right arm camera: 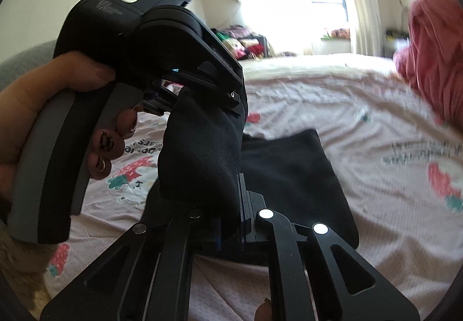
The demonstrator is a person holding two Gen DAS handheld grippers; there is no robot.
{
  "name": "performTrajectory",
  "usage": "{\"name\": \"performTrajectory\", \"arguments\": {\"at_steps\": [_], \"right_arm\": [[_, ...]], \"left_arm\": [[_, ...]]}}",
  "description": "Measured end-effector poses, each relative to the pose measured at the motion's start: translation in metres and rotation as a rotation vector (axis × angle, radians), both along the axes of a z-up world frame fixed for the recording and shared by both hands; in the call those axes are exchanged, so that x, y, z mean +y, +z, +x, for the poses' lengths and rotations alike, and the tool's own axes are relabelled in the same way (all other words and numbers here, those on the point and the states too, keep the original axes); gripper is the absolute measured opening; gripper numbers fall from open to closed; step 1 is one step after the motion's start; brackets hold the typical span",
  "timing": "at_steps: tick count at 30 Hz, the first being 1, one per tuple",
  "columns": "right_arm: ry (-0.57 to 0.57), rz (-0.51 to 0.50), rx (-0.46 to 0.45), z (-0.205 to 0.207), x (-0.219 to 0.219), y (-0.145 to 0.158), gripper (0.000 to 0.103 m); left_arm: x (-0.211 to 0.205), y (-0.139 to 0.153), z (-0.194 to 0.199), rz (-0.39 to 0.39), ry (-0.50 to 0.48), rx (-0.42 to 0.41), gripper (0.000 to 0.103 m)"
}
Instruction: Fold small clothes
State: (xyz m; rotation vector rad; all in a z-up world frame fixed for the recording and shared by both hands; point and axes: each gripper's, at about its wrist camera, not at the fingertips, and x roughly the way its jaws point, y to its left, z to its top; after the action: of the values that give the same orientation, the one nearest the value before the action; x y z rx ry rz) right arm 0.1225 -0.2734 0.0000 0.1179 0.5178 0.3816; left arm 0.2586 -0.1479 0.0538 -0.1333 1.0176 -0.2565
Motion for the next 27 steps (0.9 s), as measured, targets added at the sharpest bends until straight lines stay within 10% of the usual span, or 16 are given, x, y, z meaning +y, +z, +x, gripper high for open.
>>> {"name": "performTrajectory", "arguments": {"at_steps": [10, 20, 27], "right_arm": [[-0.014, 0.334, 0.321, 0.035, -0.059, -0.048, 0.011], [0.056, 0.543, 0.493, 0.052, -0.091, -0.059, 0.043], [0.124, 0.498, 0.542, 0.111, -0.097, -0.034, 0.066]], "left_arm": [[-0.022, -0.032, 0.013, -0.101, -0.024, 0.075, 0.080], [0.025, -0.022, -0.028, 0.066, 0.069, -0.068, 0.080], [0.045, -0.048, -0.047, 0.102, 0.086, -0.048, 0.080]]}}
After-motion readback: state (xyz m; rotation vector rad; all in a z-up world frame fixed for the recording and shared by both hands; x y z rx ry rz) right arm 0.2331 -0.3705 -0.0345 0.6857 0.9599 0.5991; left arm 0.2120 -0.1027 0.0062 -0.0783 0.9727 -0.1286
